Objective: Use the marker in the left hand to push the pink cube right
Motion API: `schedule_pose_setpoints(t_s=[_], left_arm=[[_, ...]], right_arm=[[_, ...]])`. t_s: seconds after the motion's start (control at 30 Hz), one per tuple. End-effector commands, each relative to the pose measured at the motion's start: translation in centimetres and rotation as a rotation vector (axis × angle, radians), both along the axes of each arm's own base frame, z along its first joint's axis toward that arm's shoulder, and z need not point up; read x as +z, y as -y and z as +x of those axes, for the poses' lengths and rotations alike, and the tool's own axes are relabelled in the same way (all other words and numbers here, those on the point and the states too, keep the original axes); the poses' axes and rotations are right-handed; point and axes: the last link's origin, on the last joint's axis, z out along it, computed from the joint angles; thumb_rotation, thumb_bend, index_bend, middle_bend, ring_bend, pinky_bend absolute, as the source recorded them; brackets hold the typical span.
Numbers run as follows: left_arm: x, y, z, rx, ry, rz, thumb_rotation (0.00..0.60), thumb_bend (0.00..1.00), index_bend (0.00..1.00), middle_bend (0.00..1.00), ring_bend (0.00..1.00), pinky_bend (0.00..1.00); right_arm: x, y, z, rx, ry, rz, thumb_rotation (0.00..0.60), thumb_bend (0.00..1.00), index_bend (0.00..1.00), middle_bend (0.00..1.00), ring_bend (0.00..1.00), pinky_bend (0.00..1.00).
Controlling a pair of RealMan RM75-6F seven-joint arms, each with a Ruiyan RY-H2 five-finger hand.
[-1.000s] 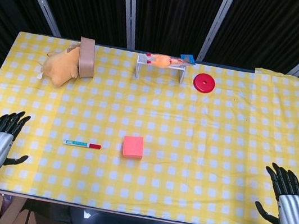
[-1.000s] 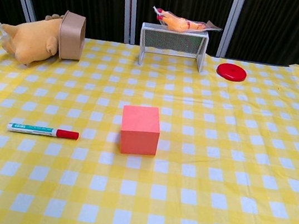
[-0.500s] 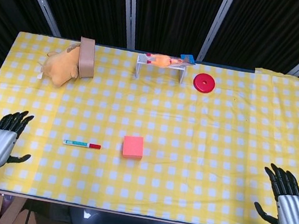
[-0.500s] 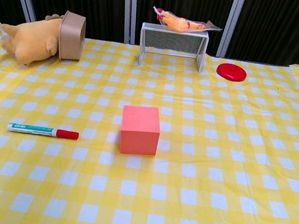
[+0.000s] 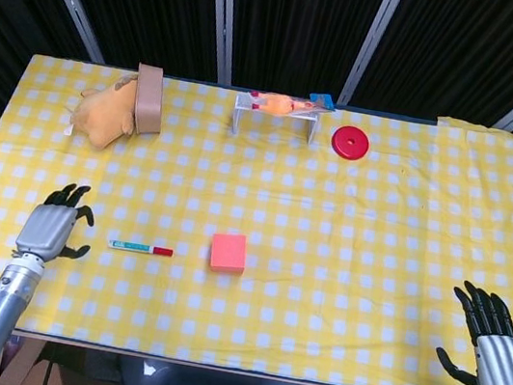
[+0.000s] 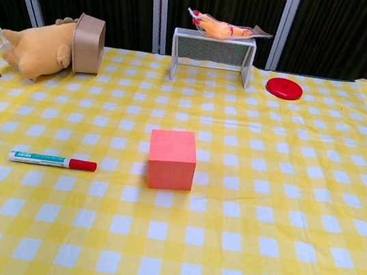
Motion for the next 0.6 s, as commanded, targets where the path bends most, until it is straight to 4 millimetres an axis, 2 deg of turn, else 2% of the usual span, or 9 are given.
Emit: schedule_pose_setpoints(t_s=[0.03, 0.23, 0.6], left_arm=[[-1.8, -1.1, 0.9, -0.003, -0.018, -0.021, 0.600, 0.26, 0.45, 0.07, 0.00, 0.12], [-4.3, -1.9, 2.1, 0.005, -0.031, -0.048, 0.600, 0.26, 0.47, 0.07, 0.00, 0.12], [-6.7, -2.6, 3.5, 0.003, -0.051, -0.068, 0.600, 0.29, 0.49, 0.08, 0.00, 0.12]], right_arm=[[0.0, 0.0, 0.0, 0.000, 0.001, 0.001, 0.600, 0.32, 0.00, 0.00, 0.00, 0.00], [0.0, 0.0, 0.0, 0.001, 0.005, 0.001, 0.600, 0.32, 0.00, 0.00, 0.00, 0.00], [0.1, 0.1, 0.0, 0.003, 0.014, 0.001, 0.600, 0.32, 0.00, 0.00, 0.00, 0.00]])
